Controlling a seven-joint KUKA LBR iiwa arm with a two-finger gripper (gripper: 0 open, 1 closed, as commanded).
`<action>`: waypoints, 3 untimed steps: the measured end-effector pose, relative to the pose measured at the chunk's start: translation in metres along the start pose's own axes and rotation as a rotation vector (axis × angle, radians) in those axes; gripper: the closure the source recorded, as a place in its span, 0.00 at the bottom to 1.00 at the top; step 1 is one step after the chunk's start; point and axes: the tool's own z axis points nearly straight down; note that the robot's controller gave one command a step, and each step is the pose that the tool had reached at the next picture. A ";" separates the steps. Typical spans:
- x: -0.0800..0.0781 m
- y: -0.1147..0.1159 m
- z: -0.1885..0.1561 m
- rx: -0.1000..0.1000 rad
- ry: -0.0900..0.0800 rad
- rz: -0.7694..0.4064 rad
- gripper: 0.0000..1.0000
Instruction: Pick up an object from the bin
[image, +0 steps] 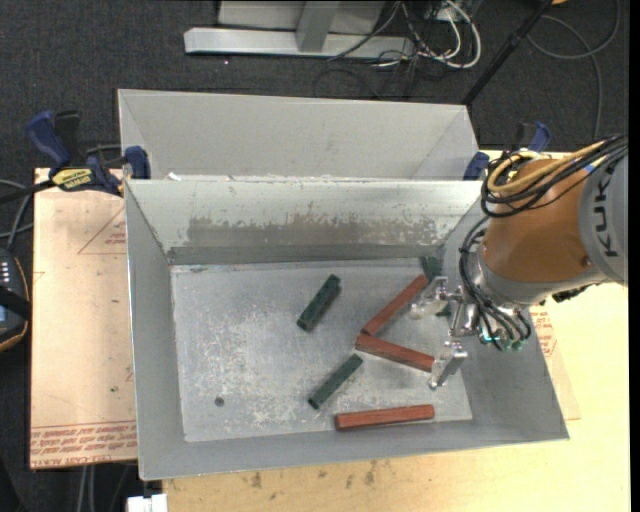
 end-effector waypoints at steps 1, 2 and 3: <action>-0.002 0.000 -0.004 0.001 -0.007 -0.003 0.00; 0.015 0.010 0.062 0.001 -0.014 0.065 0.00; 0.013 0.009 0.056 0.001 -0.010 0.067 0.00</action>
Offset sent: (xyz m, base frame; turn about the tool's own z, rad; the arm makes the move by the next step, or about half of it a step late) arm -0.0178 0.0103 -0.0667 0.0672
